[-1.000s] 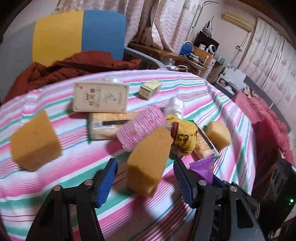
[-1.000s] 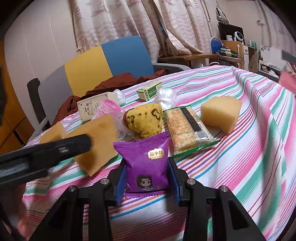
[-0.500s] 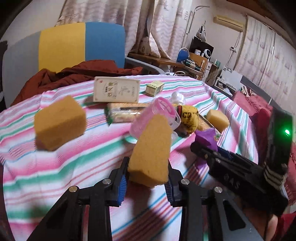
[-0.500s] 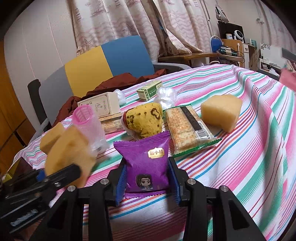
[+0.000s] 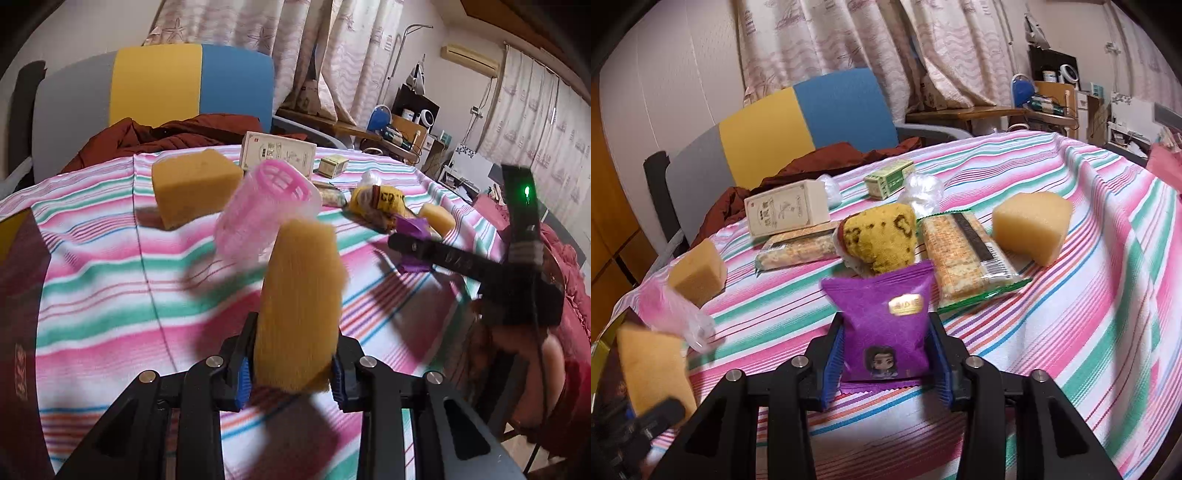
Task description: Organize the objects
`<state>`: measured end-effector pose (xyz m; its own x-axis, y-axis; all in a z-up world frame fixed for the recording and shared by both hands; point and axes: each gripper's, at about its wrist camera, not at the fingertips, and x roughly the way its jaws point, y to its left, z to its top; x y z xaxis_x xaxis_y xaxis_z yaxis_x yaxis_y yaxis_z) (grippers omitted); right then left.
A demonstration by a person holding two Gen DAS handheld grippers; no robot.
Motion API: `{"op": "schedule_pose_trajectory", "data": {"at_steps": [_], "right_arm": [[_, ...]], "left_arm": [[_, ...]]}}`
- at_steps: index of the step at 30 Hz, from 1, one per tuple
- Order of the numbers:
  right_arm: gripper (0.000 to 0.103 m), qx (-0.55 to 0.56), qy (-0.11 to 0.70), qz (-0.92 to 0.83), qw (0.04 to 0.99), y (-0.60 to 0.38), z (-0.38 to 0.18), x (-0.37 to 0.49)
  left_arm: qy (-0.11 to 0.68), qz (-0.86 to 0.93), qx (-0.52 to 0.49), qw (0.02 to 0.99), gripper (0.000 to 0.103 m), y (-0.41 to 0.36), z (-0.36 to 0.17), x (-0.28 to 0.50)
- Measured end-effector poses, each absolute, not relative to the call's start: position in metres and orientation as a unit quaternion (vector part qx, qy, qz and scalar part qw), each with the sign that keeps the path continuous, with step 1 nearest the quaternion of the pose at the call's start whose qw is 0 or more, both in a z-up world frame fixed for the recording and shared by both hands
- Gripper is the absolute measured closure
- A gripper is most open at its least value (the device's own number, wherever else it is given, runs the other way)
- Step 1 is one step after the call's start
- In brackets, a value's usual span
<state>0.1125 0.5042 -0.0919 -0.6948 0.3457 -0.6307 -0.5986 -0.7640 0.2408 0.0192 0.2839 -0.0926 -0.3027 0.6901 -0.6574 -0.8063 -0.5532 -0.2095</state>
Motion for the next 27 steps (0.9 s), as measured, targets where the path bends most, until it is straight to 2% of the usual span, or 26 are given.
{"op": "schedule_pose_trajectory", "data": {"at_steps": [3,7,9,13,16,18,20,22,23,27], "right_arm": [[0.031,-0.267,0.210,0.899,0.276,0.499,-0.079,0.122],[0.025,-0.216,0.183,0.920,0.271,0.479,-0.044,0.129],[0.014,-0.207,0.173,0.936,0.228,0.463,-0.027,0.122],[0.012,-0.268,0.205,0.937,0.092,0.438,-0.018,0.079],[0.017,-0.338,0.248,0.906,0.058,0.435,-0.036,0.043],[0.029,-0.356,0.292,0.887,0.030,0.437,-0.050,0.029],[0.032,-0.357,0.296,0.886,0.023,0.435,-0.054,0.021],[0.047,-0.365,0.294,0.883,0.005,0.432,-0.058,0.013],[0.064,-0.367,0.290,0.884,0.002,0.430,-0.060,0.011],[0.066,-0.351,0.276,0.895,0.026,0.427,-0.057,0.012]], "left_arm": [[0.072,0.802,-0.365,0.467,0.071,0.281,-0.094,0.018],[0.060,0.800,-0.369,0.470,0.070,0.278,-0.097,0.016],[0.055,0.798,-0.371,0.471,0.071,0.277,-0.097,0.015],[0.049,0.797,-0.372,0.473,0.071,0.276,-0.098,0.016],[0.043,0.796,-0.374,0.475,0.071,0.274,-0.099,0.016],[0.037,0.794,-0.375,0.477,0.071,0.272,-0.100,0.015],[0.032,0.792,-0.378,0.479,0.071,0.271,-0.101,0.014],[0.028,0.791,-0.379,0.480,0.071,0.271,-0.101,0.013],[0.026,0.790,-0.380,0.481,0.071,0.270,-0.102,0.012],[0.018,0.787,-0.382,0.483,0.071,0.268,-0.103,0.011]]}}
